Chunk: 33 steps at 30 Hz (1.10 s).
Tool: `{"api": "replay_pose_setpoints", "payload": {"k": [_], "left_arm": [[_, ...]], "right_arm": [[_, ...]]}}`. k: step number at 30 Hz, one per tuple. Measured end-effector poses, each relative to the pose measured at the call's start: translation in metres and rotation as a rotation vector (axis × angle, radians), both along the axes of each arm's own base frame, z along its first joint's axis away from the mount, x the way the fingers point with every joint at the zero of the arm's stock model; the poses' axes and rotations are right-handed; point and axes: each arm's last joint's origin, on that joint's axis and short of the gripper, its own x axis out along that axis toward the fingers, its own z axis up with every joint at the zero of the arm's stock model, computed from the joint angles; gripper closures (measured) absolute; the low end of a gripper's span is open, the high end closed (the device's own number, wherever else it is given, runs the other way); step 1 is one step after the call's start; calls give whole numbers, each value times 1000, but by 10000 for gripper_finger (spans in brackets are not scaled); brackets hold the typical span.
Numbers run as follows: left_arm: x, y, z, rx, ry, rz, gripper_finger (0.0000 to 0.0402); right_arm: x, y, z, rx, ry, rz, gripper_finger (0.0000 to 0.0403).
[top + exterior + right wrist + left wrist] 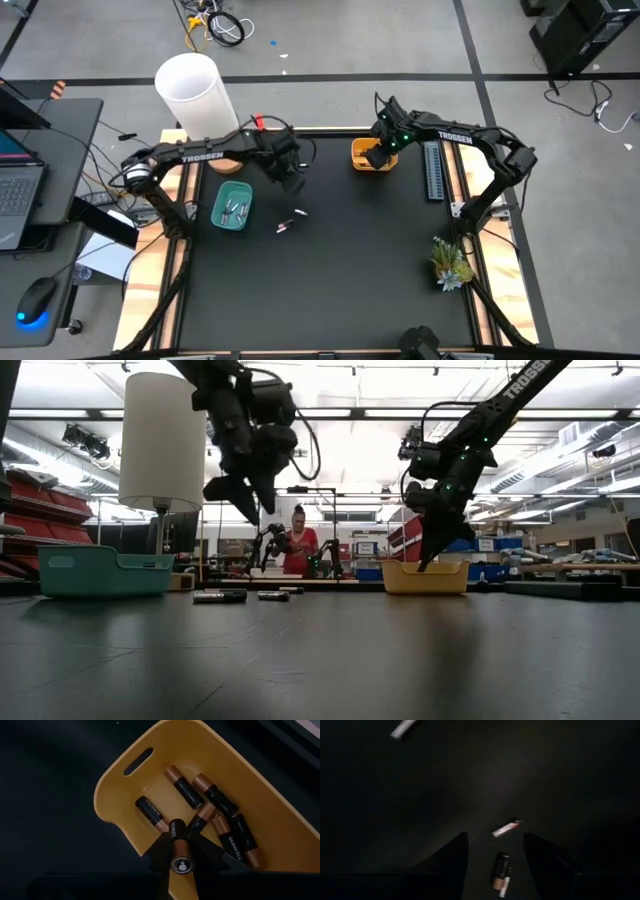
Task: Sort batteries
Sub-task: Put the black battery into the yellow bin, then put the silver battery into the green bin
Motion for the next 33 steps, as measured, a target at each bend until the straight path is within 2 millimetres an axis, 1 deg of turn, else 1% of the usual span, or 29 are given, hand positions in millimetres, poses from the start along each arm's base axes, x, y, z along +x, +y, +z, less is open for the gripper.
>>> {"api": "replay_pose_setpoints", "payload": {"k": [5, 11, 13, 16, 19, 22, 26, 28, 30, 33], "left_arm": [[-6, 14, 0, 3, 3, 48, 200], [-6, 18, 1, 22, -16, 36, 200], [-4, 19, 1, 39, -34, 8, 200], [2, 20, 4, 120, -84, -75, 200], [12, 20, 3, 276, -161, -178, 200], [19, 19, 1, 337, -237, -150, 200], [25, 11, -8, 378, -276, -73, 200], [28, 4, -8, 376, -284, -59, 200], [32, -8, -6, 387, -294, -62, 200], [39, -30, -1, 432, -320, -112, 200]], "right_arm": [[0, 0, 0, 3, 3, 2, 336], [0, 0, 0, 3, 3, 1, 338], [0, 0, 0, 1, 2, 2, 336], [1, -1, 0, -21, -8, 27, 331], [4, -1, 2, -64, -28, 104, 314], [5, -1, 2, -70, -36, 110, 284], [4, 0, 1, -45, -29, 90, 242], [3, 3, 4, -31, -30, 71, 224], [2, 9, 14, -46, -48, 76, 213], [4, 18, 34, -145, -94, 121, 208]]}}
